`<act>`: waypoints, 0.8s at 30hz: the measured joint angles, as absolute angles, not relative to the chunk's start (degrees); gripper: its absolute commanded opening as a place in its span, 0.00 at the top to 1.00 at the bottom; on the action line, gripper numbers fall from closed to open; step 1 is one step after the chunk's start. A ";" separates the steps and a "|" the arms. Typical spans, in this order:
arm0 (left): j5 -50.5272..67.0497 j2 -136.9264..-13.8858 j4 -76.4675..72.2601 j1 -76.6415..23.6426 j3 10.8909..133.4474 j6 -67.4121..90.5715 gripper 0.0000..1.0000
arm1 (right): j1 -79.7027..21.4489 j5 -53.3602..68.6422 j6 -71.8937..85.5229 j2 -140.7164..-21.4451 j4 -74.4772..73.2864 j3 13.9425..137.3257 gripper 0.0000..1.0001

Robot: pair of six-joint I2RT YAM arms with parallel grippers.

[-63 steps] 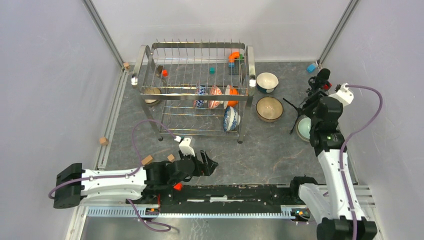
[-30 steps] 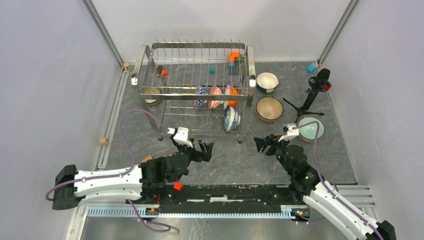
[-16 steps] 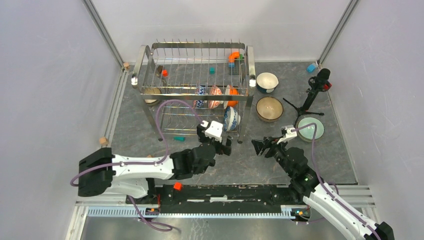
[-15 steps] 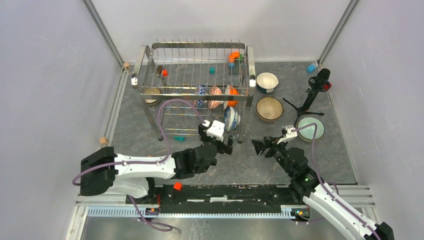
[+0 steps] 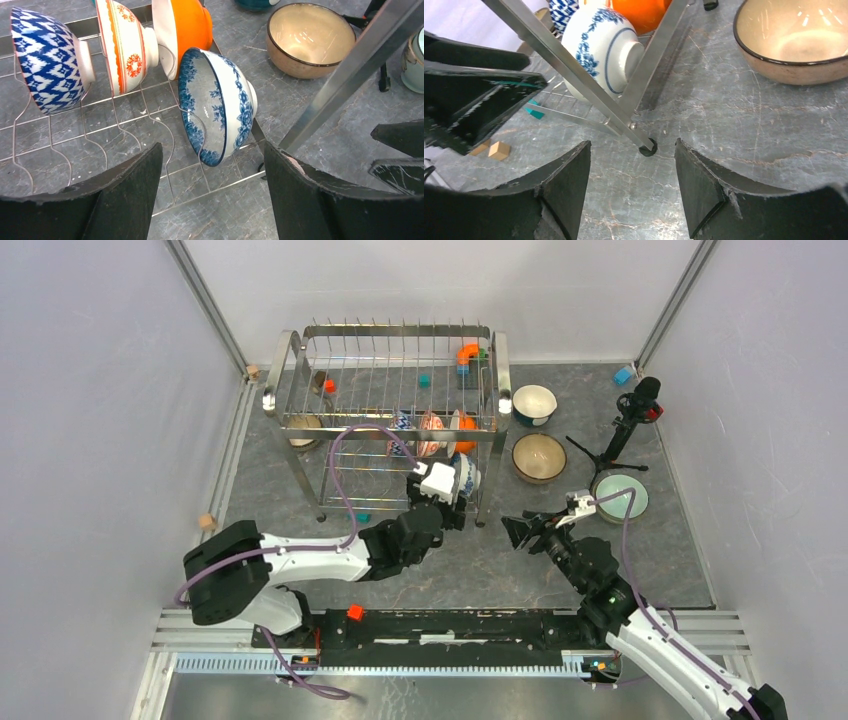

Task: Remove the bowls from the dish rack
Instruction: Pick up the bowl from the dish rack.

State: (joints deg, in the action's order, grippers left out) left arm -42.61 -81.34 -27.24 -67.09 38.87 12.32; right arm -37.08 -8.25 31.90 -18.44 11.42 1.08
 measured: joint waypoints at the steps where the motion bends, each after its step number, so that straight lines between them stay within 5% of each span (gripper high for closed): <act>1: -41.74 -81.69 -27.81 -66.50 38.87 12.56 0.21 | -37.08 -7.86 31.97 -18.26 11.99 1.02 0.32; 24: -24.73 -91.83 -54.76 -58.72 30.24 21.71 0.34 | -37.08 -5.56 32.42 -9.98 13.58 0.99 0.33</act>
